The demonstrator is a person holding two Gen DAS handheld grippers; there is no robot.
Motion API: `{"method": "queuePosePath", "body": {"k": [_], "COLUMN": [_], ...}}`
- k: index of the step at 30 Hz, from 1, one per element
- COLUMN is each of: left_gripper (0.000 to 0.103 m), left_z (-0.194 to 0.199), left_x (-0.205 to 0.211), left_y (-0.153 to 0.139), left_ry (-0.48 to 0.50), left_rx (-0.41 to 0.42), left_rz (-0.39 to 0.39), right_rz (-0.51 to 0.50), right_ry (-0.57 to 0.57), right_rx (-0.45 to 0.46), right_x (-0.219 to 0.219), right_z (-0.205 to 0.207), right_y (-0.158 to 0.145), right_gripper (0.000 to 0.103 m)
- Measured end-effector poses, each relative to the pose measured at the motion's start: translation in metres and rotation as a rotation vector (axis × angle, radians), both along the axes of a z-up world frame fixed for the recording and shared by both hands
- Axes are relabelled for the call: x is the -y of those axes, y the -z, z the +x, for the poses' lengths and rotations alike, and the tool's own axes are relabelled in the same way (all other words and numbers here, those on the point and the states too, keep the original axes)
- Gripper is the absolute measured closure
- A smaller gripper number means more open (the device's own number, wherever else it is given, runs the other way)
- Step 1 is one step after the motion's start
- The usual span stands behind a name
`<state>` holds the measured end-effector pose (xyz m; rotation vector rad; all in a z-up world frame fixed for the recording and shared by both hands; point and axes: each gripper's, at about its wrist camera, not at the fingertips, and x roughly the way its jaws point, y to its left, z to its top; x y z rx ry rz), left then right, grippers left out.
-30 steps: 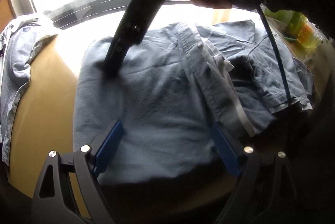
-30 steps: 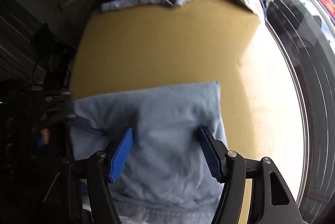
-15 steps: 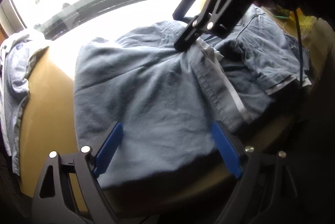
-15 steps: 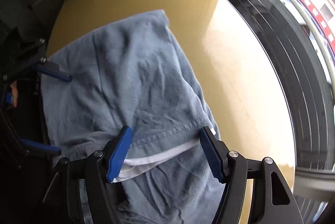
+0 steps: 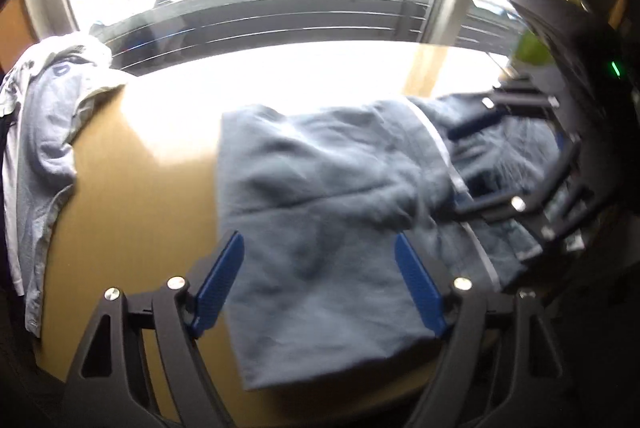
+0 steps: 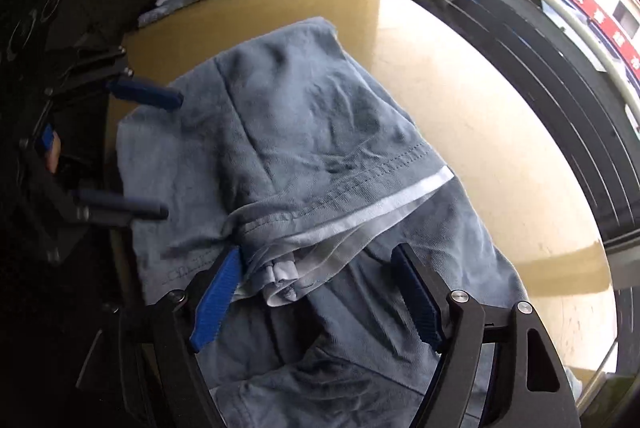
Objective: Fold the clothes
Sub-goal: 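Release the fold and grasp the light blue T-shirt collar with the left gripper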
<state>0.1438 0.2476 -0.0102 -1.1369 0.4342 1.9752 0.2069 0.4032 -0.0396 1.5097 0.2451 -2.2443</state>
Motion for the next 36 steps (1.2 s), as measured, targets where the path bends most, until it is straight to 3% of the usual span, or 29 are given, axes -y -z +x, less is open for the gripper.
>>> {"method": "queuePosePath", "body": {"k": [3, 5, 7, 9, 13, 17, 22, 25, 27, 32, 36], "left_gripper": [0.025, 0.026, 0.026, 0.024, 0.029, 0.027, 0.024, 0.023, 0.023, 0.022, 0.022], "left_z": [-0.039, -0.042, -0.034, -0.026, 0.009, 0.038, 0.072, 0.074, 0.075, 0.083, 0.097], "left_x": [0.005, 0.006, -0.006, -0.017, -0.034, -0.059, -0.132, -0.186, -0.222, -0.302, -0.346], "left_y": [0.005, 0.014, 0.025, 0.035, 0.007, -0.029, -0.058, -0.059, -0.05, -0.017, -0.004], "left_ry": [-0.055, -0.054, -0.011, 0.035, 0.063, 0.17, 0.524, 0.758, 0.9, 1.097, 1.238], "left_rx": [0.129, 0.15, 0.086, 0.019, -0.146, -0.146, -0.181, -0.145, -0.101, -0.002, 0.089], "left_rz": [0.008, -0.021, -0.1, -0.182, -0.179, -0.053, -0.025, -0.018, -0.051, -0.19, -0.216], "right_rz": [-0.035, -0.024, -0.013, -0.064, -0.031, -0.066, -0.119, -0.17, -0.235, -0.33, -0.4], "right_ry": [0.102, 0.152, 0.238, 0.337, 0.545, 0.763, 0.916, 1.048, 1.128, 1.329, 1.396], "right_rx": [-0.027, -0.019, -0.044, -0.015, 0.018, 0.011, 0.002, -0.015, -0.078, -0.143, -0.168], "right_x": [-0.009, -0.017, -0.03, -0.049, -0.1, -0.14, -0.152, -0.155, -0.153, -0.149, -0.143], "right_z": [0.015, 0.028, 0.042, 0.053, 0.098, 0.14, 0.187, 0.214, 0.235, 0.274, 0.286], "right_y": [-0.008, -0.008, -0.011, -0.007, 0.0, -0.007, -0.005, -0.001, -0.002, 0.005, 0.013], "right_gripper": [0.025, 0.025, 0.025, 0.025, 0.025, 0.025, 0.025, 0.022, 0.021, 0.014, 0.013]}}
